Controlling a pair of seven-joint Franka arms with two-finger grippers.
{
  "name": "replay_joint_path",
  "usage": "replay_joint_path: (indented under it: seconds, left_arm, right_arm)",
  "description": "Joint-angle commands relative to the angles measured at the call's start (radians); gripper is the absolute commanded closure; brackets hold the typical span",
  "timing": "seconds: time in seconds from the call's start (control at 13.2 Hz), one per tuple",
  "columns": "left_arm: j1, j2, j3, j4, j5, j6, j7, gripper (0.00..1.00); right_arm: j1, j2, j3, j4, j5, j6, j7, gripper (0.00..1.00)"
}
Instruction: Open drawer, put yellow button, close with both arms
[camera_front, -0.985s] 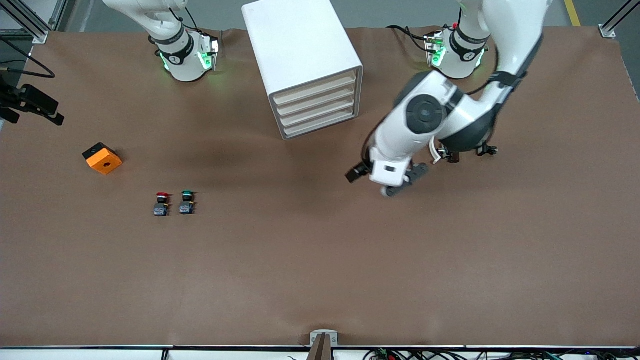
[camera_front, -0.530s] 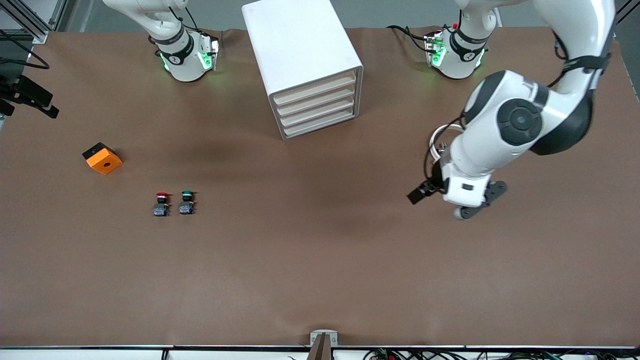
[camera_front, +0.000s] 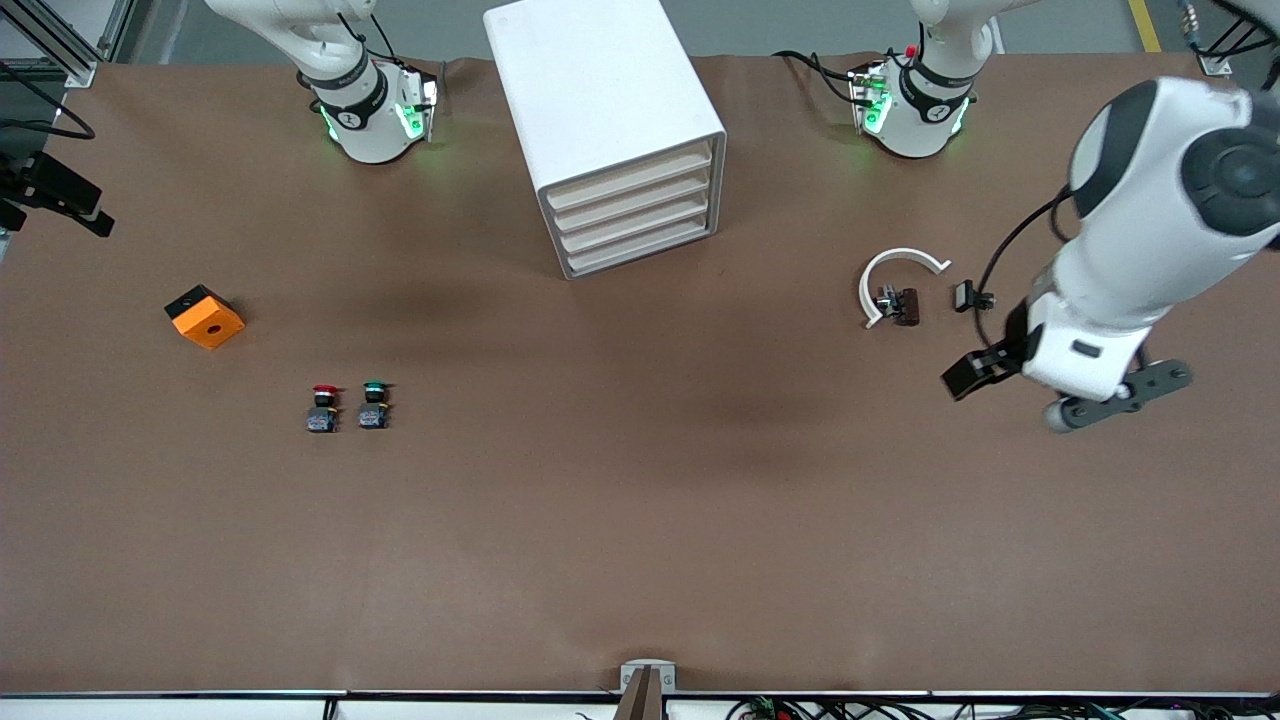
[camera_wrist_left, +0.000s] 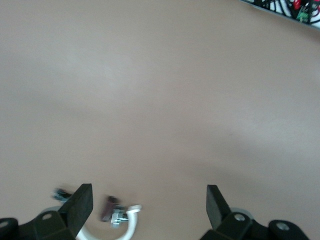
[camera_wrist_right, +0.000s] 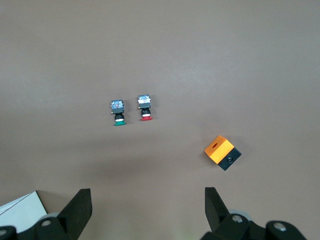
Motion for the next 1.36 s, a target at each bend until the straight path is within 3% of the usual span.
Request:
replay_joint_path:
  seconds: [0.0, 0.3, 0.68, 0.83, 1.29]
  left_arm:
    - [0.037, -0.09, -0.011, -0.014, -0.007, -0.069, 0.085, 0.0]
    - [0.053, -0.162, -0.001, -0.014, -0.056, -0.106, 0.125, 0.0]
    - [-0.217, -0.26, 0.393, -0.031, -0.147, -0.173, 0.453, 0.0]
    - [-0.283, -0.291, 0.499, -0.057, -0.2, -0.185, 0.499, 0.0]
    - [-0.297, -0.372, 0.515, -0.117, -0.203, -0.211, 0.504, 0.0]
  right_arm:
    - [-0.026, -0.027, 0.014, -0.029, 0.019, 0.014, 0.003, 0.0]
    - [-0.026, -0.027, 0.014, -0.029, 0.019, 0.014, -0.001, 0.0]
    - [-0.02, -0.027, 0.012, -0.025, 0.019, 0.015, -0.008, 0.0]
    - [-0.016, -0.029, 0.014, -0.024, 0.017, 0.015, -0.009, 0.0]
    - [-0.021, -0.027, 0.012, -0.024, 0.017, 0.015, -0.043, 0.0]
